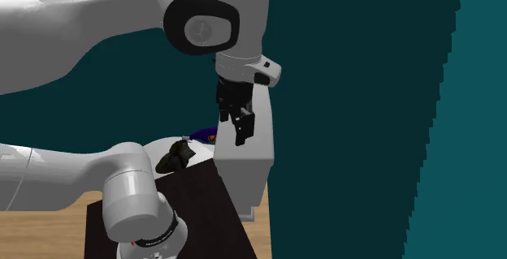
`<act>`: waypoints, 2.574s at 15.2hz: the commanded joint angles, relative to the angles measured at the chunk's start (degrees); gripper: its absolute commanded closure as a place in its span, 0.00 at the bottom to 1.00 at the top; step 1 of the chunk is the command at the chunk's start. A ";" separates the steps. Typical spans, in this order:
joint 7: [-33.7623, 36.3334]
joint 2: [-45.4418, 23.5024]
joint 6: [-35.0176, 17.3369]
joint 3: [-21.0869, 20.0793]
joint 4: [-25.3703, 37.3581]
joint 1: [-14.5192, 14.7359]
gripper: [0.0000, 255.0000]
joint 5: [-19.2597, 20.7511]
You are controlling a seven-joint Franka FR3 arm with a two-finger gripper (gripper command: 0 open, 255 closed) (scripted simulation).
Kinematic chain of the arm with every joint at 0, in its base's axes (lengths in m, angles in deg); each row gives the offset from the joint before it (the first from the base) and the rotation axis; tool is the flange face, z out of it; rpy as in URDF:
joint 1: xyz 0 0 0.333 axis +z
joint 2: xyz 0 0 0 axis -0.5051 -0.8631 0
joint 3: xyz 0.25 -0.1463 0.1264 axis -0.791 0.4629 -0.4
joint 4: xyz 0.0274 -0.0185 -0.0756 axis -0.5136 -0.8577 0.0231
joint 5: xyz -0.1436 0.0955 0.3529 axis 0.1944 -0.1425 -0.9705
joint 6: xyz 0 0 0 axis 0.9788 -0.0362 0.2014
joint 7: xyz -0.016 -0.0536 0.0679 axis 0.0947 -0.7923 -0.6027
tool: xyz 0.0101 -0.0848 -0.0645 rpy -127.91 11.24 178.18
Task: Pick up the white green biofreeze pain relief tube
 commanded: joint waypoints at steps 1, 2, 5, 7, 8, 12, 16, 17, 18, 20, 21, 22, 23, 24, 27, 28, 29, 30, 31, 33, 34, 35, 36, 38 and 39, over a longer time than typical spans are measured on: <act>0.00 0.00 0.00 0.00 0.00 0.00 0.00 0.00; 0.99 -0.76 -1.18 -0.93 -0.29 0.47 0.00 -0.96; 3.85 -3.41 -4.80 -3.70 -0.78 1.87 0.00 -3.67; 5.68 -5.49 -7.26 -5.53 -0.78 2.78 0.00 -5.32; 6.58 -6.62 -8.50 -6.44 -0.68 3.23 0.00 -6.09; 10.06 -11.67 -13.41 -10.06 0.40 4.88 0.00 -8.76; 13.47 -17.48 -18.13 -13.59 2.55 6.28 0.00 -10.63; 14.33 -19.03 -19.26 -14.45 3.26 6.58 0.00 -10.95; 15.19 -20.63 -20.37 -15.32 4.03 6.87 0.00 -11.21; 16.95 -23.93 -22.49 -17.01 5.76 7.42 0.00 -11.52; 17.85 -25.63 -23.51 -17.83 6.72 7.68 0.00 -11.57; 18.77 -27.37 -24.49 -18.64 7.75 7.93 0.00 -11.54; 18.88 -27.58 -24.60 -18.73 7.88 7.97 0.00 -11.53; 18.86 -27.74 -25.39 -18.80 7.25 7.99 0.00 -11.55; 18.78 -28.30 -27.77 -19.01 5.43 8.04 0.00 -11.60; 18.76 -28.51 -28.56 -19.08 4.84 8.05 0.00 -11.61; 18.74 -28.74 -29.36 -19.16 4.27 8.06 0.00 -11.62; 18.72 -29.13 -30.63 -19.28 3.38 8.08 0.00 -11.63; 18.72 -29.12 -30.63 -19.28 3.37 8.08 0.00 -11.63; 18.73 -29.11 -30.56 -19.28 3.43 8.08 1.00 -11.63; 18.75 -29.11 -30.57 -19.29 3.42 8.09 1.00 -11.64; 18.74 -29.09 -30.57 -19.29 3.40 8.09 1.00 -11.64; 18.74 -29.08 -30.57 -19.29 3.39 8.10 1.00 -11.64; 18.73 -29.08 -30.57 -19.28 3.40 8.09 1.00 -11.64; 18.74 -29.09 -30.57 -19.29 3.40 8.09 1.00 -11.64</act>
